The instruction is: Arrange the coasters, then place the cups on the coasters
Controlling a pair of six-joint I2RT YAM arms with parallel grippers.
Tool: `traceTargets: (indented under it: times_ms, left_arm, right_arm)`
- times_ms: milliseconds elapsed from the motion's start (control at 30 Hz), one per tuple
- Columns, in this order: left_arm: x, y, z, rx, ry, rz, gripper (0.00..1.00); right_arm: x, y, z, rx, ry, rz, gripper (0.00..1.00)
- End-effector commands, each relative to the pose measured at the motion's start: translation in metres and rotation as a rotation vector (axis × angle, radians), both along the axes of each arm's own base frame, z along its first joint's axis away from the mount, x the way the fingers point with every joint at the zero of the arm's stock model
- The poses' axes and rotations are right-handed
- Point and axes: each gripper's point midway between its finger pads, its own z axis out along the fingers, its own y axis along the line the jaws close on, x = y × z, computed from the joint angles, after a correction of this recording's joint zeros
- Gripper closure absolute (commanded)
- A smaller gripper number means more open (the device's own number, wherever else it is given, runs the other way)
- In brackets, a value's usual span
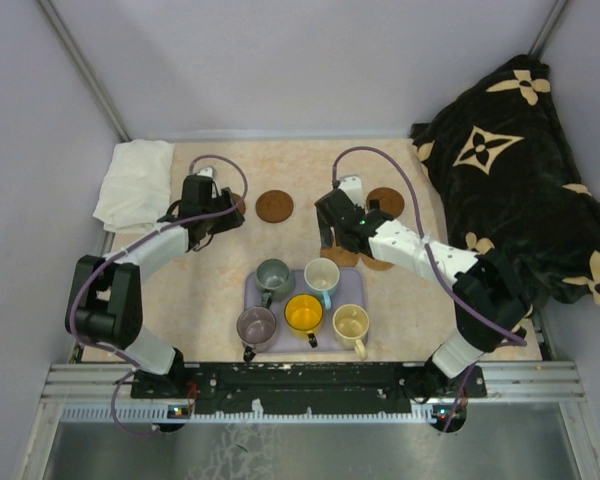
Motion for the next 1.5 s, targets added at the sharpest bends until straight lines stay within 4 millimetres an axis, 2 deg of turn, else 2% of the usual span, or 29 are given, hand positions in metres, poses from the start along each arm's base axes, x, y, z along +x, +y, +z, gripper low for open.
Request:
traceTargets:
  times_ms: [0, 100, 267, 567, 1000, 1100, 1467]
  left_arm:
    - [-0.014, -0.022, 0.035, 0.020, -0.122, -0.085, 0.42]
    - [-0.030, -0.024, 0.042, 0.021, -0.134, -0.094, 0.42]
    - [-0.050, -0.017, 0.055, 0.023, -0.162, -0.085, 0.41]
    - [-0.069, -0.019, 0.074, 0.000, -0.182, -0.121, 0.41]
    - [-0.072, -0.016, 0.079, -0.002, -0.188, -0.101, 0.42]
    - [-0.072, -0.015, 0.080, 0.001, -0.191, -0.097, 0.42]
    - [-0.072, -0.013, 0.077, 0.009, -0.185, -0.093, 0.42]
  right_arm:
    - [-0.002, -0.008, 0.002, 0.093, -0.024, -0.101, 0.01]
    - [-0.004, -0.008, -0.012, 0.129, 0.025, -0.110, 0.01]
    - [-0.004, -0.012, -0.025, 0.146, 0.047, -0.129, 0.01]
    - [-0.001, -0.013, -0.042, 0.185, 0.086, -0.129, 0.01]
    - [-0.001, -0.023, -0.071, 0.113, 0.152, -0.098, 0.01]
    - [0.002, -0.024, -0.071, 0.104, 0.148, -0.091, 0.01]
    - [0.010, -0.026, -0.112, 0.095, 0.254, -0.066, 0.01]
